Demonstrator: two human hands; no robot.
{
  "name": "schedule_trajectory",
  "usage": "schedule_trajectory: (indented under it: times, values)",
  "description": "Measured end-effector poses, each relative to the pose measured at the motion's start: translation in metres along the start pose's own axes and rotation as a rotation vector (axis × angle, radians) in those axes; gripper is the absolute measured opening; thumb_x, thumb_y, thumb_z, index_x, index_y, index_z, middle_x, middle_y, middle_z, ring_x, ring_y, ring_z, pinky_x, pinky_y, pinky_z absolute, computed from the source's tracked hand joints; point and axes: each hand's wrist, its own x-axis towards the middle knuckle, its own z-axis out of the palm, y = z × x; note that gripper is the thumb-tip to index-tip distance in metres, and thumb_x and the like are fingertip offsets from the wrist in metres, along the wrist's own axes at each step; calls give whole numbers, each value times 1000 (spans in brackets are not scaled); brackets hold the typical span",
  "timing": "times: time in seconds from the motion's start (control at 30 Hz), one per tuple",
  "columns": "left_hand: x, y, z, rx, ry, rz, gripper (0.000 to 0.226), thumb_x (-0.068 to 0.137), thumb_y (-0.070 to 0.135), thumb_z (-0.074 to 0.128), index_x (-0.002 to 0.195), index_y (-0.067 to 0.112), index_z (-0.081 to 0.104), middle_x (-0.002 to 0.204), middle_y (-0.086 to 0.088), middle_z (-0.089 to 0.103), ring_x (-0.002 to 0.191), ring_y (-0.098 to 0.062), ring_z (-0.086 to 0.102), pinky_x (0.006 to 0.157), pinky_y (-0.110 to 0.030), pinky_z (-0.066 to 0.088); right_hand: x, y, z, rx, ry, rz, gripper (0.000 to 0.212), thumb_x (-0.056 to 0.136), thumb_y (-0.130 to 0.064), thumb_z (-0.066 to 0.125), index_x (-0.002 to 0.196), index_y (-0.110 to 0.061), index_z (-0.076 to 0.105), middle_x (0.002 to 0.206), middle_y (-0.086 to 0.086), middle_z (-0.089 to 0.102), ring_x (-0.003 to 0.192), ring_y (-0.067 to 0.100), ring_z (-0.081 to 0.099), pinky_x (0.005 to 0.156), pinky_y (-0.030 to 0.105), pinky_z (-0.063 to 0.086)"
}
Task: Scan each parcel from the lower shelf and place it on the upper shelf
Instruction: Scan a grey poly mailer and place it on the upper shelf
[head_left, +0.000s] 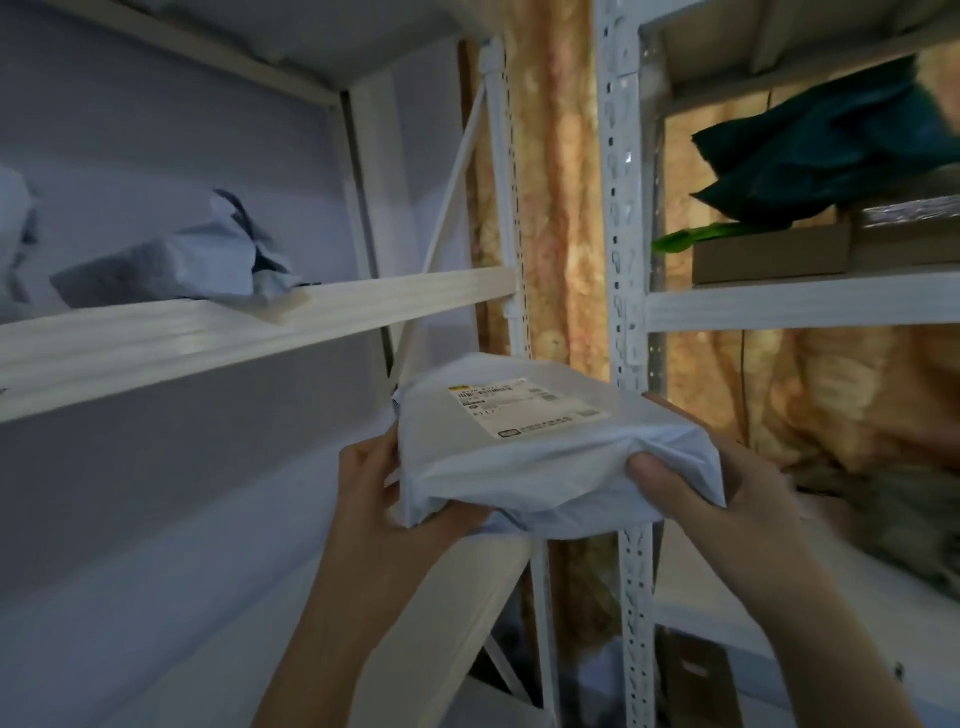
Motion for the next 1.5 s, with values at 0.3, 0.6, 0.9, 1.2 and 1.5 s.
schedule_trajectory:
  times: [0.3, 0.6, 0.9, 1.2, 1.5]
  values:
    - [72, 35, 23, 27, 95, 170, 82, 30, 91, 55, 97, 44, 53, 96, 10, 60, 77, 27, 52, 58, 4, 40, 75, -15, -19, 17, 110, -301, 18, 66, -49, 76, 78, -40, 66, 66, -30, 68, 64, -13, 64, 50, 1, 43]
    - [120, 64, 50, 191, 445, 139, 52, 44, 73, 68, 87, 52, 48, 89, 17, 59, 72, 27, 52, 54, 2, 38, 180, 19, -17, 133, 8, -444, 21, 71, -42, 75, 70, -33, 55, 49, -34, 58, 52, -17, 56, 44, -2, 35]
    - [143, 65, 46, 466, 628, 34, 17, 76, 37, 67, 86, 43, 54, 64, 37, 60, 67, 29, 52, 52, 5, 36, 260, 53, 45, 486, -393, -357, 12, 77, -34, 59, 88, -34, 63, 74, -29, 69, 76, -12, 64, 64, 5, 46]
    - [161, 46, 26, 820, 723, -64, 19, 81, 46, 61, 80, 29, 55, 70, 16, 57, 64, 9, 53, 52, -7, 37, 288, 79, 116, 555, -436, -231, 15, 84, -31, 65, 98, -24, 65, 88, -15, 67, 73, -15, 60, 65, 5, 45]
    - [185, 32, 15, 1174, 782, -92, 58, 84, 47, 60, 122, 4, 52, 110, -15, 61, 101, -34, 58, 76, -39, 44, 307, 87, 154, 389, -408, -240, 51, 86, -40, 62, 129, -16, 52, 130, -2, 57, 114, 9, 54, 90, 17, 45]
